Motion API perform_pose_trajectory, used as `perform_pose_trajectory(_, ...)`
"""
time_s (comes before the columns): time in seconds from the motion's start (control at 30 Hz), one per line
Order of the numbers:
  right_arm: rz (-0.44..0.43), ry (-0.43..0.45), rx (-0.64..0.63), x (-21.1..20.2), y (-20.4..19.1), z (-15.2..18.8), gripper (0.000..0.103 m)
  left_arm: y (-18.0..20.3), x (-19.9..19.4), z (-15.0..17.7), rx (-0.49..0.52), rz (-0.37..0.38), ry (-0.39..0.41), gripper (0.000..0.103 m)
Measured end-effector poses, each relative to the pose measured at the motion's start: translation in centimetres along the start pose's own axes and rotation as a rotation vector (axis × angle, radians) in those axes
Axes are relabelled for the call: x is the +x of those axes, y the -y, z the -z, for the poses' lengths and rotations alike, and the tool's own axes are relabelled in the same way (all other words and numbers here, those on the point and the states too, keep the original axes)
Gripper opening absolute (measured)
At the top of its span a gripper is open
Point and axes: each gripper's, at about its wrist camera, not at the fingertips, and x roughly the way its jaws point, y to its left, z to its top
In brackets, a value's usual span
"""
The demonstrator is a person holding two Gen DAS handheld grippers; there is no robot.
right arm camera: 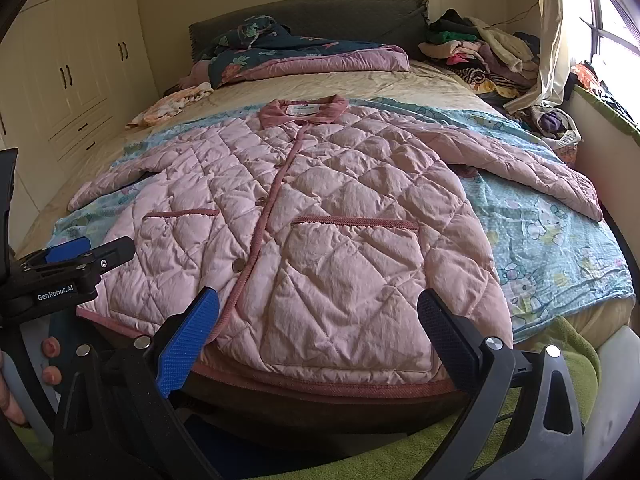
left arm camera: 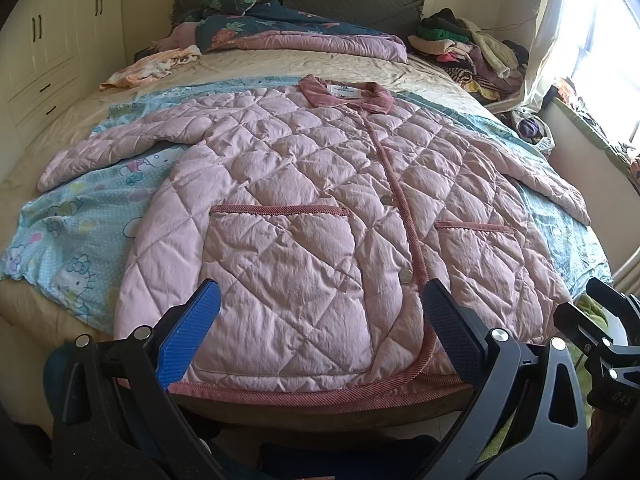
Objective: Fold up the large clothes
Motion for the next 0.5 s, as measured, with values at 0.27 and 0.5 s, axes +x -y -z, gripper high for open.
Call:
perform_pose_trajectory(0.27, -0.001, 0.000, 0.000, 0.04, 0.08, 0.01, 0.099, -0.36, 0.06, 0.21, 0.003, -0.004, 0.002, 0.095)
perform_pose_trajectory(0.5, -0.006, -0.004, 0.003, 0.20, 0.35, -0.27, 0.099, -0.51, 0.68, 0.07, 0.009, -0.013, -0.004, 0.095)
